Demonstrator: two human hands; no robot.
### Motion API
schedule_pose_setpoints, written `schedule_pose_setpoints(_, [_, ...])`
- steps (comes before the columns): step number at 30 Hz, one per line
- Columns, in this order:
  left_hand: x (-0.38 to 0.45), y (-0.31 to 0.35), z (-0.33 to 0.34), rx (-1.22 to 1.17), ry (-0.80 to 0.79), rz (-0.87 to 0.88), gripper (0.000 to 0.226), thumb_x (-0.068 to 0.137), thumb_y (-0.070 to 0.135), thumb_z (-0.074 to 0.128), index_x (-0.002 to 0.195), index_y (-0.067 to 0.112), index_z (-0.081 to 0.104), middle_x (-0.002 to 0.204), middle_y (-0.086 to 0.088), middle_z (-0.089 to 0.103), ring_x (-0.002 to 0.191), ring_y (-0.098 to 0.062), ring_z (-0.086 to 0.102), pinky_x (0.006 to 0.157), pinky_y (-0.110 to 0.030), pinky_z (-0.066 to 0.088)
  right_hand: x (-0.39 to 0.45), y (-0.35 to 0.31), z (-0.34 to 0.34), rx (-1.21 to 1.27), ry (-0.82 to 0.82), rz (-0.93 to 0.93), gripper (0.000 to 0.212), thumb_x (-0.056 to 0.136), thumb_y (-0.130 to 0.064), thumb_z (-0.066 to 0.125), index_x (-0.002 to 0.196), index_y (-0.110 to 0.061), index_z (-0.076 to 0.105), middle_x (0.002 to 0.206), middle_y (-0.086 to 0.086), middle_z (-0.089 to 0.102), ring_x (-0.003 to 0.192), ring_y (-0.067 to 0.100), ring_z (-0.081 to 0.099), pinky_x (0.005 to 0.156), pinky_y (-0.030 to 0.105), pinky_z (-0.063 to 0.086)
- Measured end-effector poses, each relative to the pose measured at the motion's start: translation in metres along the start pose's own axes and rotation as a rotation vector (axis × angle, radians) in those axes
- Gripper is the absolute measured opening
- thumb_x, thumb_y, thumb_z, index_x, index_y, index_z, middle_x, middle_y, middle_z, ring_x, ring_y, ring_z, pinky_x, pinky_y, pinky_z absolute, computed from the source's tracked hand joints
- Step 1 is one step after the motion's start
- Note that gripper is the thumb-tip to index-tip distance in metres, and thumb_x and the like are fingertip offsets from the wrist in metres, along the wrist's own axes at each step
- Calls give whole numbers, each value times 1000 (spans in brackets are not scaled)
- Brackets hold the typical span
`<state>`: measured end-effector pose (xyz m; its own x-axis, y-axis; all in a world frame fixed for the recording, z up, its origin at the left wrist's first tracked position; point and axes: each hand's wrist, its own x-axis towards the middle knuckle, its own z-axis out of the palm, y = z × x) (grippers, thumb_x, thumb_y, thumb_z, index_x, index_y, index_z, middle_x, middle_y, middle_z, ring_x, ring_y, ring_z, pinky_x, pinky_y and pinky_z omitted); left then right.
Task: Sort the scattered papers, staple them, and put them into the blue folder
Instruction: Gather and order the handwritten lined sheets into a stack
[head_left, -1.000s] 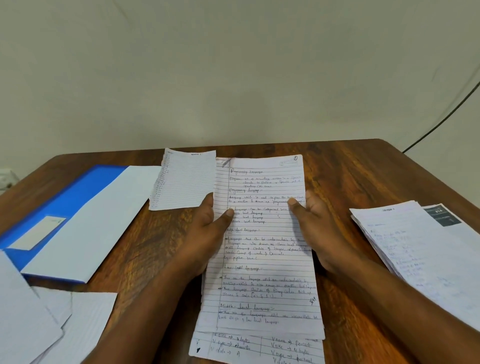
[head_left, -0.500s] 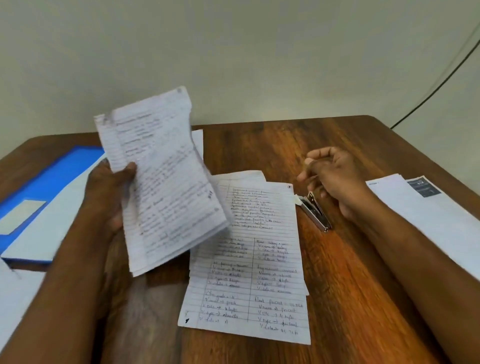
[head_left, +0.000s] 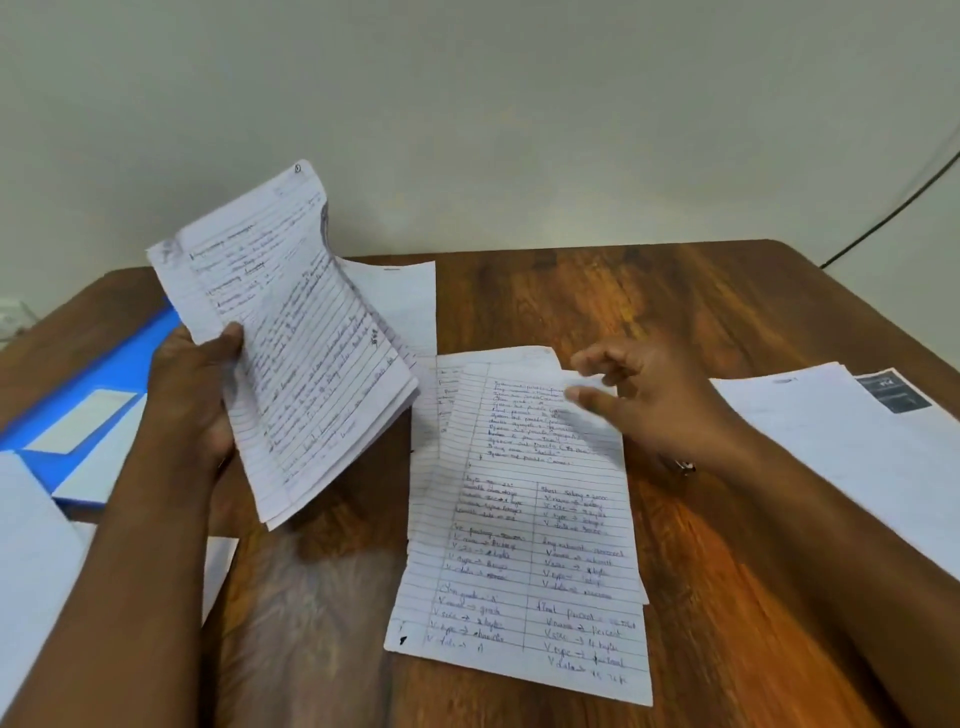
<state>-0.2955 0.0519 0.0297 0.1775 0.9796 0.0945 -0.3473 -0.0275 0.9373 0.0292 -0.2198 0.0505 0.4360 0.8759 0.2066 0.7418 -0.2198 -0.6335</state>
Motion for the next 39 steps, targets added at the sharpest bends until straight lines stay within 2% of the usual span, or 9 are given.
schedule_pose_setpoints(3, [1,2,-3,12,35,-12,38,105,10,53,142,14,62,138,-8,69,124,-27,68,103,-43,56,-19,-32,24,-240,-322,-147,79,87,-81,46,150,-32,50,156,-11,50,139,11,50,113,42,45])
schedule_pose_setpoints(6, [0,2,-3,33,40,-14,34,105,11,55,138,14,64,132,-4,73,120,-24,71,94,-37,58,-36,-50,47,-453,-497,-230,88,91,-83,33,162,-31,26,172,-6,16,157,15,20,128,47,21])
schedule_pose_setpoints(12, [-6,1,5,47,32,-22,31,107,7,53,136,10,61,111,4,79,96,-12,78,78,-26,64,-57,-63,68,-445,-550,-384,87,97,-81,27,166,-33,6,173,-7,-7,159,9,-7,130,46,0])
schedule_pose_setpoints(16, [-7,0,5,46,23,-27,35,106,10,54,141,10,61,126,-4,75,110,-20,75,90,-35,62,-59,-58,79,-454,-554,-471,83,100,-77,28,166,-35,1,172,-7,-13,159,10,-15,130,49,-5])
schedule_pose_setpoints(20, [-3,-2,1,52,4,-24,35,106,9,54,139,12,62,131,-6,74,118,-24,72,95,-40,60,-49,-54,73,-339,-534,-461,76,101,-72,37,164,-37,13,173,-11,5,159,6,-1,130,40,2])
schedule_pose_setpoints(26, [-6,1,6,107,-29,-56,30,108,7,52,134,13,63,112,1,79,95,-13,78,74,-27,65,-14,-22,53,-163,-187,-217,72,91,-60,66,154,-35,42,156,-12,48,141,10,43,115,43,42])
schedule_pose_setpoints(29, [-6,-1,10,164,-52,-50,30,107,6,53,134,13,63,117,-2,77,94,-13,78,76,-27,64,-2,-7,49,-131,-166,-125,81,88,-52,77,157,-32,39,155,-7,49,140,15,45,112,40,43])
schedule_pose_setpoints(34, [-1,-4,6,181,-94,-68,31,103,8,59,132,11,67,133,-14,71,125,-36,67,109,-53,51,8,2,58,-114,-177,-45,94,80,-56,83,158,-38,34,151,-3,49,135,16,46,110,42,45])
schedule_pose_setpoints(39, [-5,-3,12,194,-80,-84,25,105,3,55,119,17,70,124,-8,75,113,-27,72,97,-43,57,16,7,58,114,-174,-16,91,73,-32,94,151,-33,47,135,-19,64,112,4,59,97,29,50])
